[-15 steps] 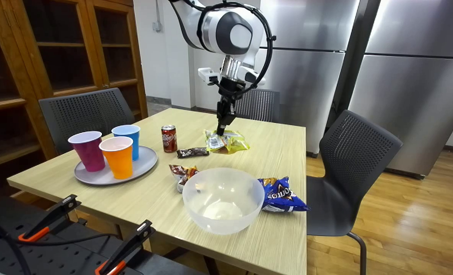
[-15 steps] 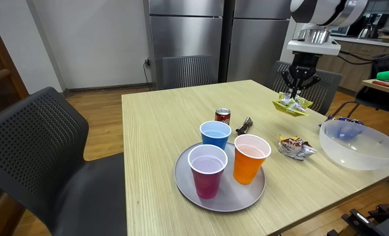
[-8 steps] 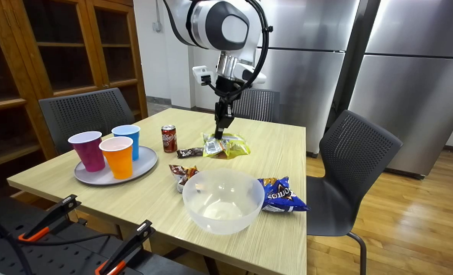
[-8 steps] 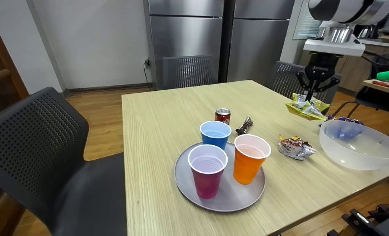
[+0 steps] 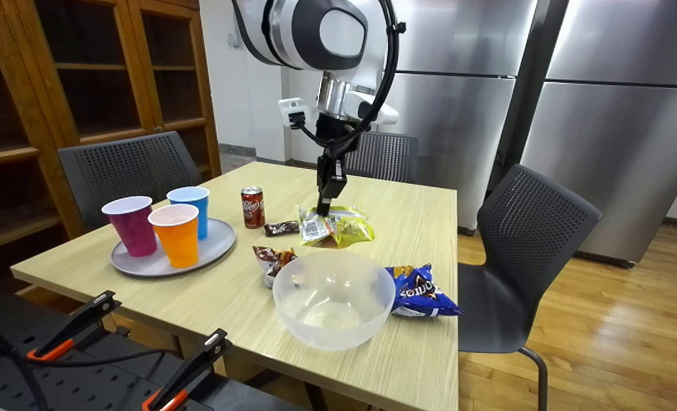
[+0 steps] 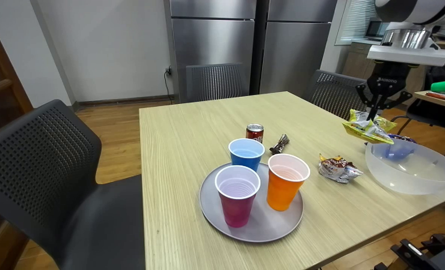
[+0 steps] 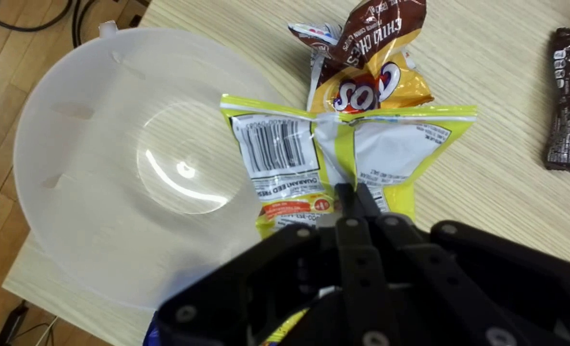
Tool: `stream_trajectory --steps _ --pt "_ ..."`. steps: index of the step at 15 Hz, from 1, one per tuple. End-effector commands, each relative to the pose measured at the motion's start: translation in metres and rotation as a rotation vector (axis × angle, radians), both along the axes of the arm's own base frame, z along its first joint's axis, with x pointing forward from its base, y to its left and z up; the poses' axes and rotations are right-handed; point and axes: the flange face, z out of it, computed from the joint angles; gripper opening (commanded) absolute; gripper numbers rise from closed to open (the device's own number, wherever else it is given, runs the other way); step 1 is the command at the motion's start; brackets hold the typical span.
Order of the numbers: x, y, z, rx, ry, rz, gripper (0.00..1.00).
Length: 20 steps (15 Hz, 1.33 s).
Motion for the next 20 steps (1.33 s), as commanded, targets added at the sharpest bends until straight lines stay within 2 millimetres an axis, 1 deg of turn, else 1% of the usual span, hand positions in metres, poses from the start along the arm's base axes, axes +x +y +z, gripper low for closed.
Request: stream_trajectory --steps 1,4,7,13,17,20 --pt "-0.024 -0.001 0.011 -0.018 -0.014 -0.018 0.0" --pt "-0.036 -0.005 0.01 -0.016 -0.007 -0.034 0.0" --pt "-0.045 -0.01 0.003 -0.007 0.013 -0.052 0.0" --pt "-0.063 -0.031 -0.01 0.008 0.067 -0.092 0.0" --pt "-0.065 -0.041 -0.025 0.035 0.111 -0.104 0.0" --pt "-0.063 -0.044 -0.04 0.051 0.148 -0.111 0.0"
